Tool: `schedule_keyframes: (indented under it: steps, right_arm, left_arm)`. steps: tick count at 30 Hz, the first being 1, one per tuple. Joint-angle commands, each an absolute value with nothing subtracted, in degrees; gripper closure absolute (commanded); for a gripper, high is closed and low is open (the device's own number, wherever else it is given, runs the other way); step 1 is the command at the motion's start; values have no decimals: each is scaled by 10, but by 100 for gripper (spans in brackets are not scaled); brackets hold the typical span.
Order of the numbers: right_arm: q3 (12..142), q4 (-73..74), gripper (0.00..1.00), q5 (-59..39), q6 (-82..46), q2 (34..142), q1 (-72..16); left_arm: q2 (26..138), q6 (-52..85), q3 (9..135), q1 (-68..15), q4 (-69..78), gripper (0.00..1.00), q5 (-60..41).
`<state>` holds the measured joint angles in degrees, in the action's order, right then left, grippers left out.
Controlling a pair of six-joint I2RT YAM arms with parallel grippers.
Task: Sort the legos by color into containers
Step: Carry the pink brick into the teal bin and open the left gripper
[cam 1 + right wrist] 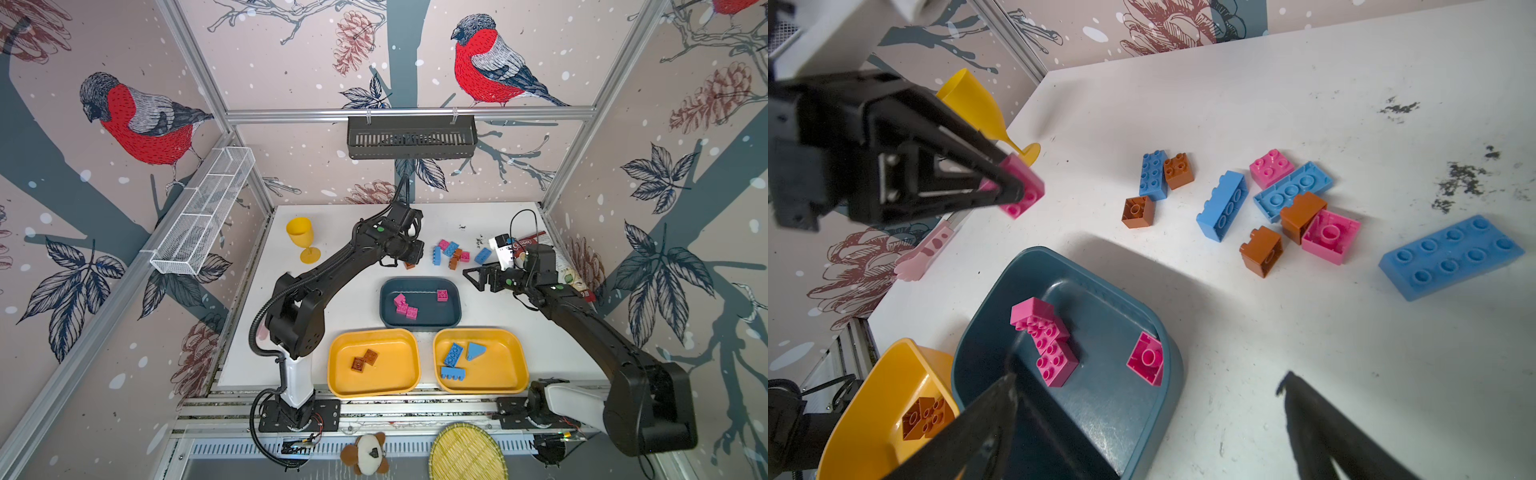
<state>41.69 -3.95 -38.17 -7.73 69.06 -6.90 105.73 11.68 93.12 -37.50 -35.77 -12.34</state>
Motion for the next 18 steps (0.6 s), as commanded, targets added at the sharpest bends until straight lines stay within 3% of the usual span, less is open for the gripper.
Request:
schedule_keyframes:
  steps: [1,8,18]
  right_arm:
    - [424,-38,0,-382,-76,685,-70]
    - [421,-42,0,-380,-75,681,-75]
    - [408,-42,1,-373,-79,668,-81]
  left_arm:
    - [1022,127,880,-395,-344,80,-159]
    - [998,162,764,-409,-293,80,-180]
    - [1045,149,751,-408,-311,75,-138]
